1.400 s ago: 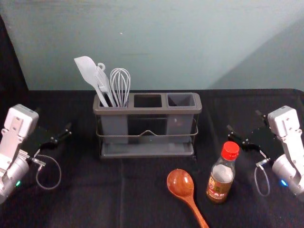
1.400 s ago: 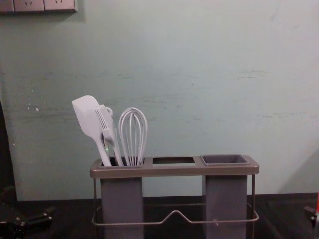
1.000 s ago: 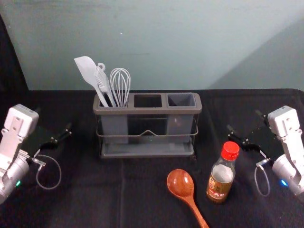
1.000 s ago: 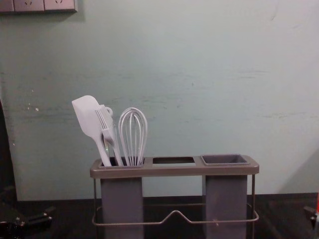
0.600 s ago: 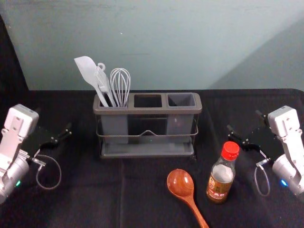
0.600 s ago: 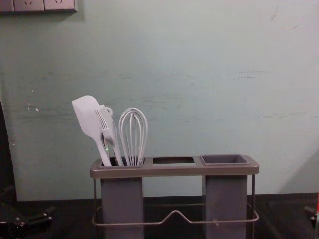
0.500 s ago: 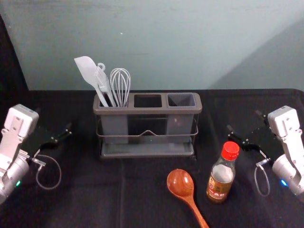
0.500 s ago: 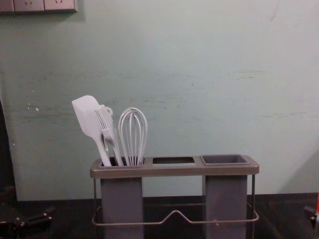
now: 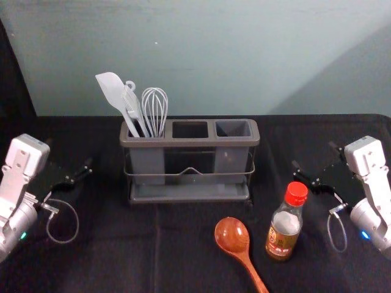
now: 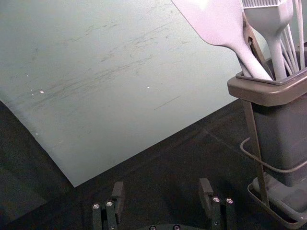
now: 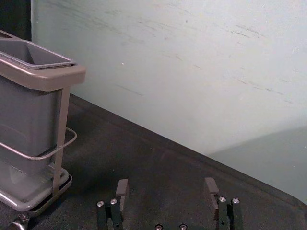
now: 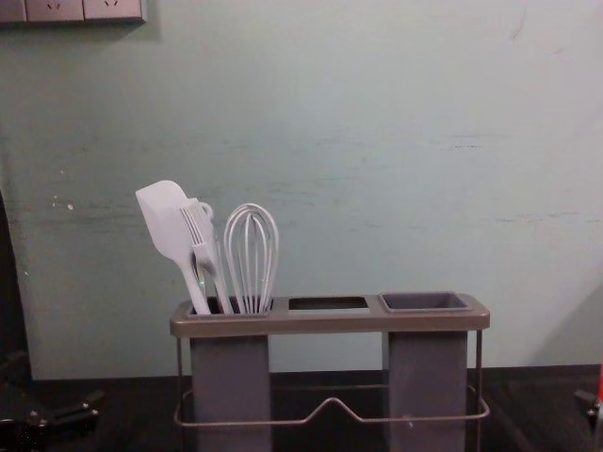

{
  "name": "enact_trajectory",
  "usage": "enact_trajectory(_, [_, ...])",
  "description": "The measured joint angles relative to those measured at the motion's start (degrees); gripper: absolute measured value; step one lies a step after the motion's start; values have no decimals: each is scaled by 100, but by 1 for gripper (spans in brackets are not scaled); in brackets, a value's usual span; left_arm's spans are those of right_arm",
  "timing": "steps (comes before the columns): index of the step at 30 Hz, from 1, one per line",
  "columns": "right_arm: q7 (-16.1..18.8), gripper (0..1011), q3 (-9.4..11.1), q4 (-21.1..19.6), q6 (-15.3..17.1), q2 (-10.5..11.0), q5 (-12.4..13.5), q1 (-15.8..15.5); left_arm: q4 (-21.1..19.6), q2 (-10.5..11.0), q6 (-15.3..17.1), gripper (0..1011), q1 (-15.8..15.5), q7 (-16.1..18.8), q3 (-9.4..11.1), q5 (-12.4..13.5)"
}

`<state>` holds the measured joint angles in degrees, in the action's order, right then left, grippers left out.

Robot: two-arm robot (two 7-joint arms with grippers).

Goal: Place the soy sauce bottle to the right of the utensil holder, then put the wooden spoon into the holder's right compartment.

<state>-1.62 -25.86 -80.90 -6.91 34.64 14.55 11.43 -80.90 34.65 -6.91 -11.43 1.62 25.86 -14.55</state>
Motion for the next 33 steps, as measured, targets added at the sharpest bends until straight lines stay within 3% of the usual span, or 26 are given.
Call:
enact_trajectory(11, [0,1003,0,0,0,0,0,0,0,0,0,1011,0,0,0,0])
enact_trajectory(16, [-117,1002,33,-162,-25,34,-209,-156,0,0,0,1011,0,0,0,0])
enact_trajectory(26, [-409,1002,315,-1050,-219,473,-542,-1081,0,0,0,1011,0,0,0,0])
enact_trajectory(33, [-750,1003,730,-1727,-388,858,-676,-1976,0,0,0,1011,0,0,0,0])
